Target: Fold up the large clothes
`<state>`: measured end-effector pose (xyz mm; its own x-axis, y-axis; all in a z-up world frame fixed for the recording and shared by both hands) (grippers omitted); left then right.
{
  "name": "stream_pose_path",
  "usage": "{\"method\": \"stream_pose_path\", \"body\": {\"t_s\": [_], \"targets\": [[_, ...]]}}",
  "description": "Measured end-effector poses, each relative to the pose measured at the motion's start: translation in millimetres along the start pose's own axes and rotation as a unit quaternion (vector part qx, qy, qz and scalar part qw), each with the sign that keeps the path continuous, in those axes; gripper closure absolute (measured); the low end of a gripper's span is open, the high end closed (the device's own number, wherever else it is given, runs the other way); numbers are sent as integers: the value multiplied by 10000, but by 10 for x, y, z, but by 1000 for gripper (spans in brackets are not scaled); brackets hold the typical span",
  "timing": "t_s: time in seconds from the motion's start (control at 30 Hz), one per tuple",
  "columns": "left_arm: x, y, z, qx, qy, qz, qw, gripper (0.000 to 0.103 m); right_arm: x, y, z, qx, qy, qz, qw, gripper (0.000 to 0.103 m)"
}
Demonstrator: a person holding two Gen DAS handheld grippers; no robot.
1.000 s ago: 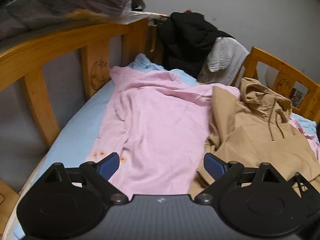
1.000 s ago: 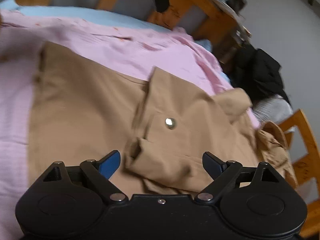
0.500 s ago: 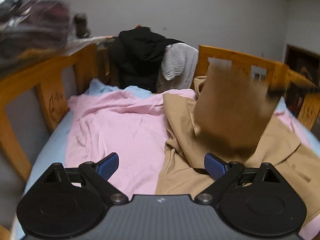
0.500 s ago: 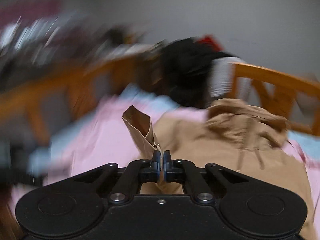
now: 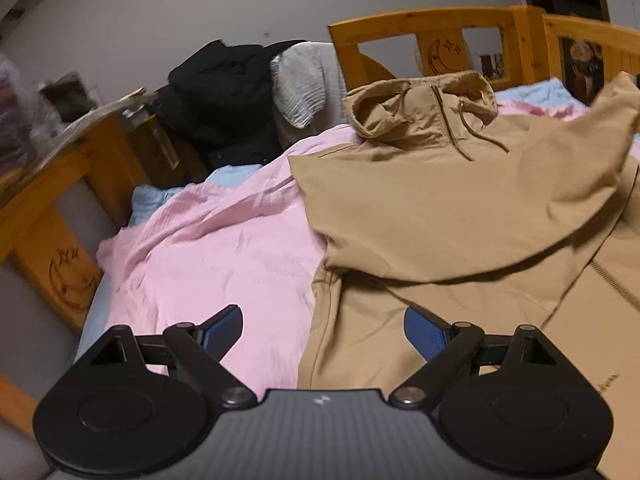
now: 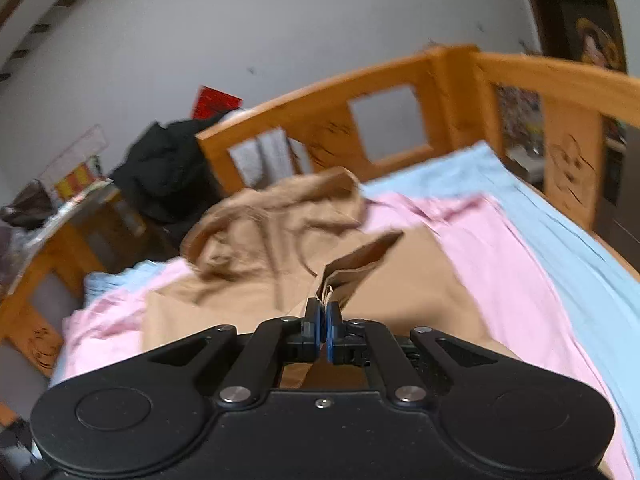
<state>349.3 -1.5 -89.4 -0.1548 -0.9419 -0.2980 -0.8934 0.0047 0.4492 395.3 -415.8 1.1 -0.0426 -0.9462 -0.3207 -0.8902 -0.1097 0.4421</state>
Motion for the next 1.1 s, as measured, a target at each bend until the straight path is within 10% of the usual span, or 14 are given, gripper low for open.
{"method": "stream_pose_path", "body": {"t_s": [0.23, 0.3, 0.37, 0.43, 0.57, 0.73, 0.83, 0.93, 1.1], "targets": [[6, -535, -103, -166, 124, -188, 9996, 23, 56, -91, 75, 37, 44, -152, 9999, 101], [-32, -670, -121, -315, 239, -150, 9991, 39, -29, -91, 23, 99, 90, -281, 9995, 101], [-136, -786, -125, -517, 600, -101, 9968, 85, -108, -99, -60, 185, 123, -404, 9989, 101], [-287, -838, -104, -606, 1128, -156, 9916, 102, -173, -62, -103, 344, 180, -571, 9976, 101], [-533, -861, -9, -687, 1571, -474, 9840, 103, -134, 23, -50, 494, 361, -592, 9964, 101], [-769, -663, 69, -590, 2091, -206, 9759, 102, 229, -143, 472, -309, 934, 216, 9949, 95], [-828, -549, 17, -373, 2348, 35, 9713, 79, 440, -178, 559, -609, 705, 488, 9945, 81], [-731, -578, -106, -279, 2202, 146, 9750, 57, 422, -158, 409, -333, 739, 511, 9954, 51], [-389, -943, -168, -868, 1590, -194, 9833, 60, 68, -430, 434, -162, 1727, 130, 9848, 54]]}}
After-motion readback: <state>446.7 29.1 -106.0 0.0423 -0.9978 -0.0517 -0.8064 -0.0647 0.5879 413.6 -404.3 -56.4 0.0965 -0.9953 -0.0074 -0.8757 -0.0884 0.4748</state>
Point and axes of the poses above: each gripper's, at about its wrist camera, not at the fingertips, and y roughly against the way its jaws point, x to its right, z to its underside, the point moved 2 cm from there along -y, roughly the way its jaws point, and after that the axes turned 12 degrees about x, right-handed, at the moved point
